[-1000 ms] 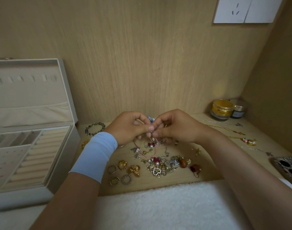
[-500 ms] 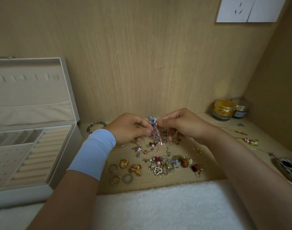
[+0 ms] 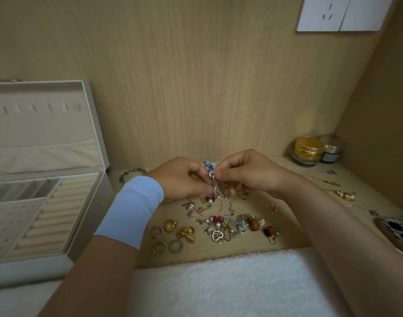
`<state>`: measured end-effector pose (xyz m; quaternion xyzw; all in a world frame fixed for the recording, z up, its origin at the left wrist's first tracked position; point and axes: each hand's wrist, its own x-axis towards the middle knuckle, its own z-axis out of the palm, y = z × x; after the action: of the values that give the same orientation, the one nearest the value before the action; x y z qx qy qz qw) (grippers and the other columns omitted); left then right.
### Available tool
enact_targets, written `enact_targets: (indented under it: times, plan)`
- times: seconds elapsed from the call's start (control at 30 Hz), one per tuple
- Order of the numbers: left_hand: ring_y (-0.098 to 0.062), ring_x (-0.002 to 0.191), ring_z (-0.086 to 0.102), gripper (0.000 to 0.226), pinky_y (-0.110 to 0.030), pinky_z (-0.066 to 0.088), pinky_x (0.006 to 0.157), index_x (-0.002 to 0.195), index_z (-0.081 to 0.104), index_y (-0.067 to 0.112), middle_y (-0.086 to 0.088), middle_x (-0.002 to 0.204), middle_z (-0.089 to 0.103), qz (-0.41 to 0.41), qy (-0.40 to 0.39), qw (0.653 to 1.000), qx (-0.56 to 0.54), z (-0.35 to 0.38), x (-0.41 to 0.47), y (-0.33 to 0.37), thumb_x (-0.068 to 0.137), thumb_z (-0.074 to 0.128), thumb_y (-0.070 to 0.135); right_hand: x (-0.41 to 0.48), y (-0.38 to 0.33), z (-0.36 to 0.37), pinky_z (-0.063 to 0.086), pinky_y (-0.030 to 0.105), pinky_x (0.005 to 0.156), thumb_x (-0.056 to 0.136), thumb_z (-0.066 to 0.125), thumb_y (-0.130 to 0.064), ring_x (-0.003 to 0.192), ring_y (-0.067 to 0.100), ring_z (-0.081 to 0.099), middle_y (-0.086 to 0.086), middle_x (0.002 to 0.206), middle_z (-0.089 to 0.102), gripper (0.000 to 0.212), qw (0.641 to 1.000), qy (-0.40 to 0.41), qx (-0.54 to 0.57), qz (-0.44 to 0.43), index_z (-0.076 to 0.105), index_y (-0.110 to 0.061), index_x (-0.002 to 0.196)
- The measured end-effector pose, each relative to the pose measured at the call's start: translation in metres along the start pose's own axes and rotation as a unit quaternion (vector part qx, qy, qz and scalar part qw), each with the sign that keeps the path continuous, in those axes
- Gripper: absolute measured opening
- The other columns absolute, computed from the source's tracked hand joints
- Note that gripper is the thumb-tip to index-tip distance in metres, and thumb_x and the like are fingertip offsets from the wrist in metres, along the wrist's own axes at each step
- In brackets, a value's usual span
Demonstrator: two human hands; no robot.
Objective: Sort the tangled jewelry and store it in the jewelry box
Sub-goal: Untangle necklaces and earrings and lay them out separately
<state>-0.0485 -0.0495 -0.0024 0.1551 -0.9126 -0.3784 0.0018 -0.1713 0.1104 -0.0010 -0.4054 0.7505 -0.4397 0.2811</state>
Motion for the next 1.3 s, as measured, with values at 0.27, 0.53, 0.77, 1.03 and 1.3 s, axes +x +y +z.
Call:
enact_targets:
  times: [0.27,0.53,0.77,1.03,1.3]
  plan:
    - [0.001,0.076,0.064,0.004,-0.024,0.051,0.084,0.080,0.076,0.029,0.014,0.077,0.072,0.026,0.001,1.000,-0.015,0.002,0.000,-0.004,0.081,0.080,0.028,-0.001,0.003,-0.011,0.038,0.023,0.051,0.085,0.078,-0.014,0.056,0.012,0.057,0.009,0.072,0.070,0.011,0.998,-0.065,-0.007,-0.008,0.079,-0.012,0.095]
    - [-0.009,0.087,0.066,0.014,-0.024,0.049,0.084,0.093,0.071,0.039,0.010,0.090,0.072,0.007,0.044,0.998,0.049,0.007,0.003,-0.001,0.085,0.073,0.027,0.000,0.004,-0.031,0.053,0.023,0.061,0.086,0.075,-0.005,0.055,0.000,0.059,-0.003,0.080,0.074,0.016,0.985,0.012,-0.168,-0.018,0.079,-0.019,0.092]
    - [-0.004,0.090,0.062,0.009,-0.027,0.050,0.090,0.084,0.071,0.039,0.017,0.089,0.067,0.002,0.017,0.992,0.125,0.023,0.006,0.001,0.080,0.078,0.037,0.008,0.014,-0.011,0.043,0.010,0.069,0.077,0.084,-0.024,0.074,-0.014,0.061,-0.024,0.078,0.071,0.013,0.959,-0.034,-0.283,0.004,0.080,-0.032,0.087]
    - [-0.002,0.069,0.064,0.007,-0.022,0.047,0.071,0.087,0.070,0.026,0.007,0.077,0.073,0.054,0.101,0.991,-0.064,0.014,0.004,0.007,0.087,0.071,0.019,-0.003,-0.004,-0.029,0.046,0.018,0.046,0.088,0.065,-0.005,0.055,0.011,0.065,0.010,0.089,0.074,0.012,0.982,-0.001,-0.188,-0.004,0.070,-0.012,0.095]
    - [-0.002,0.053,0.052,0.033,-0.018,0.044,0.059,0.091,0.069,0.029,0.018,0.055,0.063,0.008,0.049,0.994,-0.101,0.009,0.002,0.006,0.095,0.048,0.005,-0.003,-0.005,-0.034,0.040,0.023,0.046,0.098,0.053,-0.008,0.053,0.012,0.049,-0.001,0.069,0.059,0.022,0.996,0.022,-0.082,-0.012,0.075,-0.014,0.102]
